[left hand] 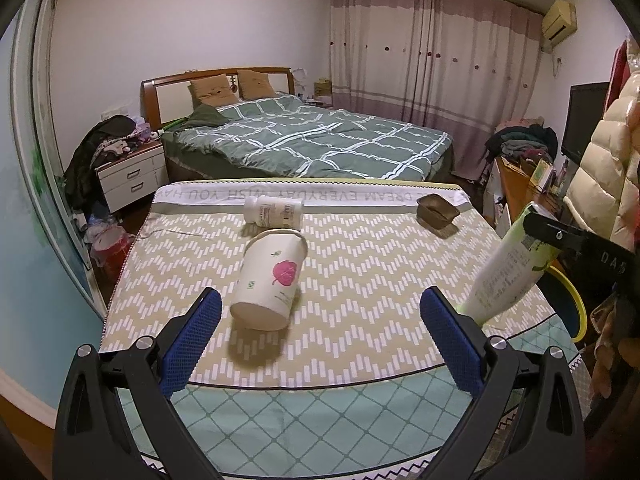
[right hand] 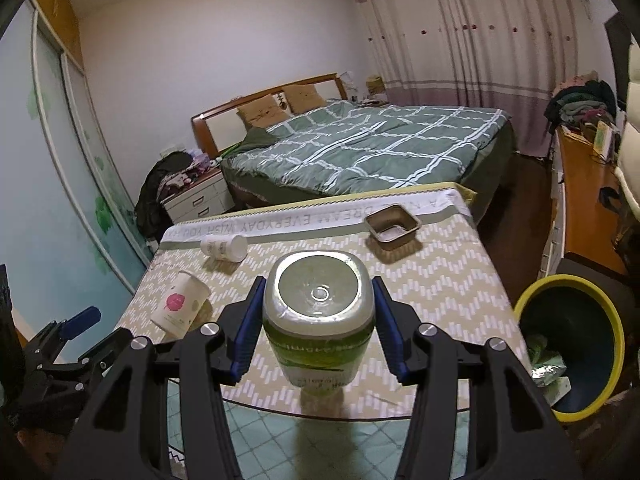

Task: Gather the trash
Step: 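Grasp the coconut water bottle with the right gripper and lift it, then carry the bottle over the bin and open the right gripper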

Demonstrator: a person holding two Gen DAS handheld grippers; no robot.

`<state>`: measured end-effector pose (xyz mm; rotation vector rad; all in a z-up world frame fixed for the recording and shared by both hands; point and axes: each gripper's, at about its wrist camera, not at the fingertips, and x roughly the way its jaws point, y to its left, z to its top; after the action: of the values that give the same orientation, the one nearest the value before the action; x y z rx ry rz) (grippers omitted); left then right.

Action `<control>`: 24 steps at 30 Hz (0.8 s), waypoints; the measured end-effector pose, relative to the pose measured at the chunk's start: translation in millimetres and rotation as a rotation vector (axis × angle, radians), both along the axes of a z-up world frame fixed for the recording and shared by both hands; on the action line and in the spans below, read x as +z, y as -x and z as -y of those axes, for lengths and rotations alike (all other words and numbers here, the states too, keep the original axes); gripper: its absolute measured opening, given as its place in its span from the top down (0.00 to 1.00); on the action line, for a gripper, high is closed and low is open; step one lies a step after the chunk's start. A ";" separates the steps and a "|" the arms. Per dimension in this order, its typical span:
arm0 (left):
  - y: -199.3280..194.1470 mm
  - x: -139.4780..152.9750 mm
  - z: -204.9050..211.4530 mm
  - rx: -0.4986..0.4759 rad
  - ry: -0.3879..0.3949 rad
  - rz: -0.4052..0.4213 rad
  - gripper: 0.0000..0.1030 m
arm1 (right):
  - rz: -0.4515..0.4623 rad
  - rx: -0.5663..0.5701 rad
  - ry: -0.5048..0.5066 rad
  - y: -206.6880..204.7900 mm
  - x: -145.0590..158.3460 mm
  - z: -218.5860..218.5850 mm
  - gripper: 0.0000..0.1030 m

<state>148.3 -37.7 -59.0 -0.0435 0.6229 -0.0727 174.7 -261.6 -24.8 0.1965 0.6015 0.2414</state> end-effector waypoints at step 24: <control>-26.5 -7.3 35.5 -0.018 -0.044 -0.040 0.05 | -0.021 -0.537 0.036 -1.7 -29.0 204.3 0.52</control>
<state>174.8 -73.2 -66.3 0.0034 0.6647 -0.0758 176.4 -465.9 -53.9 0.3180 0.5531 -0.2903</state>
